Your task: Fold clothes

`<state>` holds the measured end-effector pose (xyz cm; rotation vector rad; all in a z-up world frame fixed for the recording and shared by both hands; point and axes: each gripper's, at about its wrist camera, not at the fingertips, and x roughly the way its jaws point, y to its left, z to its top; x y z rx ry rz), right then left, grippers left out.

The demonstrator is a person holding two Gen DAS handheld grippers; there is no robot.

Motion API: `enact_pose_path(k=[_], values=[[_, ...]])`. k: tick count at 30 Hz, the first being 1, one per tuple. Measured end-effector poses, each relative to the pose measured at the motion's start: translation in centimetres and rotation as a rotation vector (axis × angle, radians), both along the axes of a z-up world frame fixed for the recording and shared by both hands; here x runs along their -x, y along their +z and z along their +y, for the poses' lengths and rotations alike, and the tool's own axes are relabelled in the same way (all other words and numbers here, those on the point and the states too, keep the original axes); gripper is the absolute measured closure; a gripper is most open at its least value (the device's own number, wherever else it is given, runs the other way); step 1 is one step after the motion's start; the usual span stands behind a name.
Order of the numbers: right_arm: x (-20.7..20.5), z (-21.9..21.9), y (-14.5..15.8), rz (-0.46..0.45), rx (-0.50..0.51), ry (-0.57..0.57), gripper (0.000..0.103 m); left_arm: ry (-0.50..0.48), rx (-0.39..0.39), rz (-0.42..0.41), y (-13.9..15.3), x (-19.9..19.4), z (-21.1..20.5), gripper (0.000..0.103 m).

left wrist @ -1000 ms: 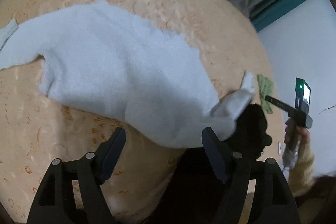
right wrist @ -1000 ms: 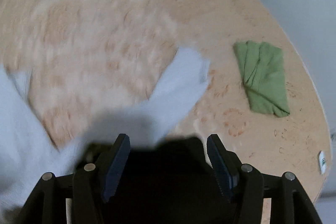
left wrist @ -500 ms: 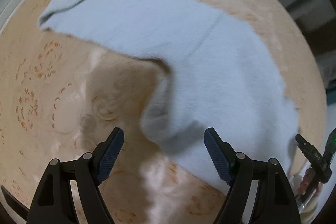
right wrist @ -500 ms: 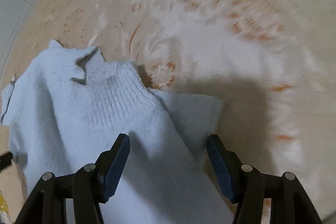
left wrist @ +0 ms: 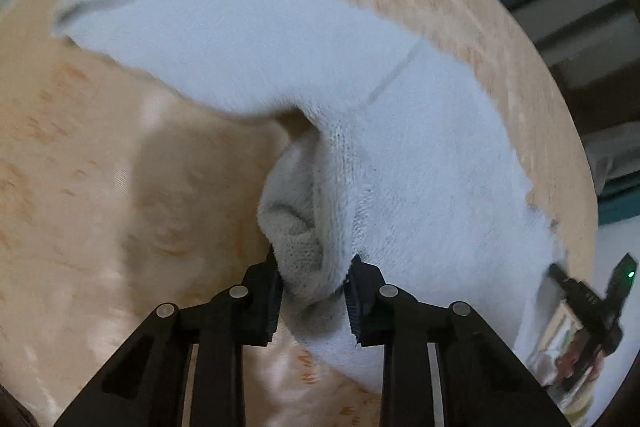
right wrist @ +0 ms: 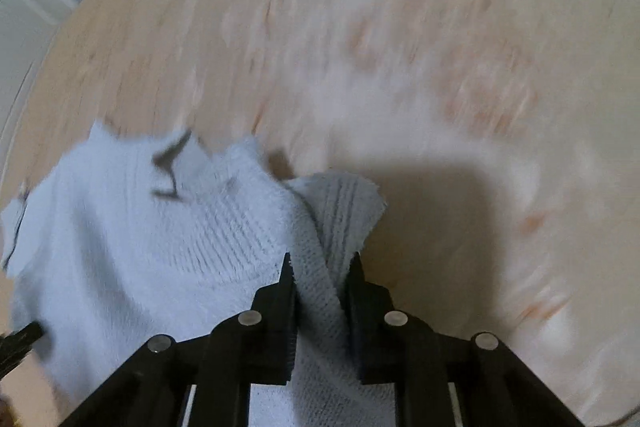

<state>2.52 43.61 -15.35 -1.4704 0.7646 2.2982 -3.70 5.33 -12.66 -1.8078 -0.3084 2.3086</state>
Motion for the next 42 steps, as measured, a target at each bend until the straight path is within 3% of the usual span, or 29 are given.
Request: enact_pose_path(k=[2,4,6,9,11,12,13,15,18,20,24,26,30,33,35,38,39,42], values=[[0.9,1.5,1.7,0.022,-0.033,-0.027,0.087,-0.016,-0.010,0.037,1.5,-0.3,-0.1,0.076],[1.9,2.8,2.4,0.014,-0.045,-0.072,0.087,-0.039,-0.010,0.016,1.6,-0.6,0.9,0.076],[2.9,3.1,2.3,-0.015,-0.095,-0.075,0.084,-0.070,0.034,-0.017,1.0,-0.4,1.4,0.076],[3.7,2.7,0.1,-0.129,-0.141,-0.054,0.077,-0.094,0.116,-0.090,-1.4,-0.5,2.2,0.072],[1.9,3.6,0.8,-0.103,-0.140,-0.103,0.067,-0.042,0.024,-0.148,-1.9,-0.5,0.8,0.068],[1.0,4.1,1.1,-0.090,-0.139,-0.128,0.056,-0.006,-0.037,-0.163,-1.8,-0.5,-0.4,0.062],[-0.7,4.3,2.0,-0.066,-0.138,-0.141,0.052,0.038,-0.096,-0.174,-1.6,-0.4,-1.9,0.056],[-3.4,4.0,3.4,-0.025,-0.114,-0.125,0.050,0.136,-0.154,-0.155,-1.0,0.6,-5.3,0.029],[-6.0,1.5,4.2,0.010,-0.047,0.000,0.050,0.275,-0.195,-0.099,0.0,2.9,-9.9,0.026],[-7.1,-1.6,5.0,0.038,-0.033,0.091,0.050,0.327,-0.113,-0.046,0.7,5.9,-11.7,0.026],[-7.7,-7.0,5.4,0.095,-0.002,0.226,0.050,0.274,0.300,0.106,1.8,13.5,-11.7,0.026],[-7.1,-8.8,4.8,0.090,0.018,0.256,0.050,0.152,0.467,0.130,1.4,17.2,-10.6,0.026],[-6.1,-9.8,3.0,0.055,0.080,0.258,0.050,-0.153,0.656,0.162,-0.6,19.9,-8.9,0.026],[-5.8,-9.2,1.6,0.023,0.121,0.234,0.050,-0.128,0.643,0.126,-2.3,21.8,-9.7,0.026],[-5.7,-8.6,0.9,-0.003,0.131,0.206,0.050,-0.099,0.621,0.102,-3.3,23.0,-10.5,0.033],[-6.3,-7.7,0.2,-0.033,0.145,0.162,0.050,0.041,0.517,0.103,-2.8,23.9,-12.8,0.078],[-6.6,-7.4,0.1,-0.033,0.157,0.147,0.050,0.089,0.499,0.112,-2.5,24.0,-13.5,0.087],[-7.5,-6.8,0.4,-0.021,0.174,0.112,0.050,0.174,0.509,0.147,-0.4,23.7,-14.8,0.090]])
